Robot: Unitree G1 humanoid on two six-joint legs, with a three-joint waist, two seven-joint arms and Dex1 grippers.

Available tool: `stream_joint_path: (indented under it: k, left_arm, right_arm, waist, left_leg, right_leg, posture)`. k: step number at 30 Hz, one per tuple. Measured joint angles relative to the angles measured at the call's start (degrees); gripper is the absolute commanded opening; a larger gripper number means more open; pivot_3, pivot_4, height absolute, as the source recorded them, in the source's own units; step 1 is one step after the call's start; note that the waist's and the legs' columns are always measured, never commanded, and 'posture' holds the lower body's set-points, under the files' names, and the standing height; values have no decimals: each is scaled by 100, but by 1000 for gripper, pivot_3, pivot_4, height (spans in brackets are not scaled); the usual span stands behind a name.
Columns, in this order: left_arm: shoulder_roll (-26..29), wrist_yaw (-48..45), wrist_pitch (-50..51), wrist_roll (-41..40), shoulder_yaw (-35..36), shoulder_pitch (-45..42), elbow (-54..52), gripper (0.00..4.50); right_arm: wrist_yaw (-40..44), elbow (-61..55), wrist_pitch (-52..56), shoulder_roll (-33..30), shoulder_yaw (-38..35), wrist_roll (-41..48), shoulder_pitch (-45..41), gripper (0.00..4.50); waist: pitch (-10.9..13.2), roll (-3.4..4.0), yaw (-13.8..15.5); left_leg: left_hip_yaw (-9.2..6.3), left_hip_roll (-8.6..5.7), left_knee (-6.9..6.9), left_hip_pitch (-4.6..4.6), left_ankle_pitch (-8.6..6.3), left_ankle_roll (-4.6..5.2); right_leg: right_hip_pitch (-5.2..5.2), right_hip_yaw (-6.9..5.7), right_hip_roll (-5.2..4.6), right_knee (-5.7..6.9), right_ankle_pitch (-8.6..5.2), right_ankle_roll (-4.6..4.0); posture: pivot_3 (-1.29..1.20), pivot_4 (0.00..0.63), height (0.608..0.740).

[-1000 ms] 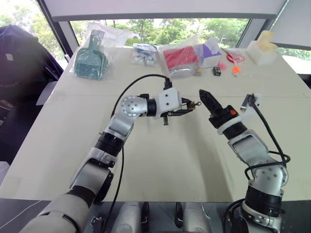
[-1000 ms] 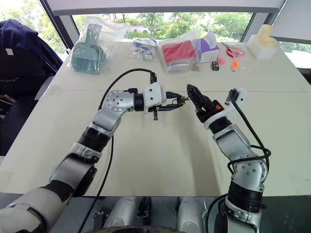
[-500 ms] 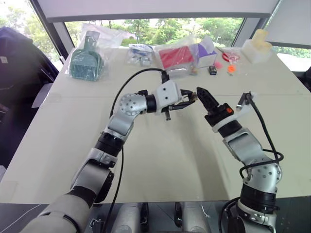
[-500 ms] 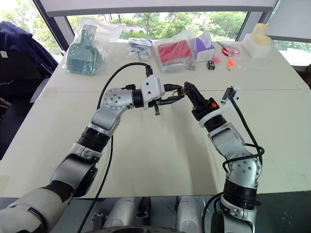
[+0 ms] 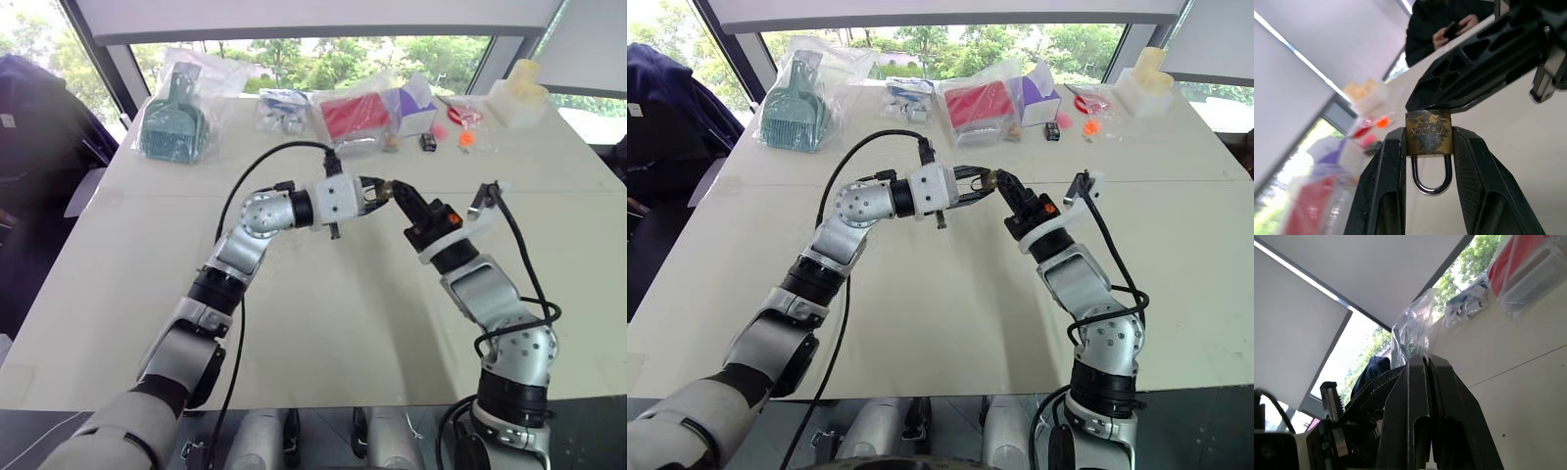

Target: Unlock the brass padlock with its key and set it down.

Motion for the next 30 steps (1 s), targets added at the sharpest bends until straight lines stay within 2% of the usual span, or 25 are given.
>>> stream_joint_path:
  k: [5, 11, 14, 16, 20, 21, 23, 26, 30]
  left_arm:
    - [196, 1516, -1168, 1372, -171, -187, 461, 780]
    - [284, 2744, -1596, 2348, -311, -240, 737, 780]
    - [309, 2829, -1687, 2381, -384, -382, 913, 780]
    - [185, 2213, -1694, 1668, -377, -451, 1082, 780]
    - [126, 1073, -1554, 605, -366, -564, 1191, 780]
    - [125, 778, -1483, 390, -365, -618, 1198, 780]
    - [206, 472, -1471, 186, -362, -668, 1201, 780]
    - [292, 62, -1549, -28, -372, -674, 1206, 780]
    - [306, -329, -1652, -315, -378, -622, 1035, 780]
  right_arm:
    - [-369, 8, -163, 190, 28, 142, -160, 34]
    - [-586, 52, -209, 217, 37, 342, -206, 34]
    - [-590, 71, -272, 200, 47, 346, -226, 34]
    - [-192, 3, -289, -85, 84, 168, -133, 34]
    - [534, -149, -129, -925, 42, -1, 136, 1248]
    - [826, -182, 63, -1380, 68, -32, 239, 1866]
    - [1210, -236, 387, -2007, 84, -41, 391, 2799]
    - [1821, -308, 654, -2502, 13, 89, 621, 2799]
    - [2263, -368, 744, -2629, -4, 131, 666, 2799]
  waist:
    - [0, 0, 7]
    - [0, 1, -4]
    - [-1, 1, 4]
    - [-1, 1, 17]
    - [0, 0, -12]
    - [2, 4, -8]
    - [3, 2, -8]
    - [2, 2, 1]
    - [3, 0, 14]
  left_leg:
    - [1, 0, 0, 0, 0, 0]
    - [4, 1, -4, 0, 0, 0]
    - [5, 1, -4, 0, 0, 0]
    - [6, 0, -3, -2, 0, 0]
    - [13, 0, -3, -2, -1, 1]
    - [15, 0, -2, -2, -2, 4]
    - [13, 4, -2, 0, -5, 7]
    - [10, 8, -2, 2, -4, 7]
    - [9, 6, 2, 1, -4, 7]
  right_leg:
    - [0, 0, -1, 0, 0, 0]
    - [0, 0, -1, 3, 1, 2]
    - [-1, 0, -1, 3, 1, 2]
    - [0, -1, -3, 3, 0, 1]
    - [1, 0, -5, -5, 0, 1]
    - [-1, 0, -6, -8, 0, 2]
    - [-1, 0, -6, -9, -1, 1]
    - [-2, -1, -4, -5, 0, 1]
    - [-1, -1, -7, -6, 0, 1]
  posture:
    - [0, 150, 735]
    - [0, 150, 735]
    - [0, 150, 735]
    - [0, 150, 735]
    - [0, 150, 735]
    - [0, 150, 735]
    - [0, 150, 735]
    - [0, 150, 735]
    - [0, 150, 735]
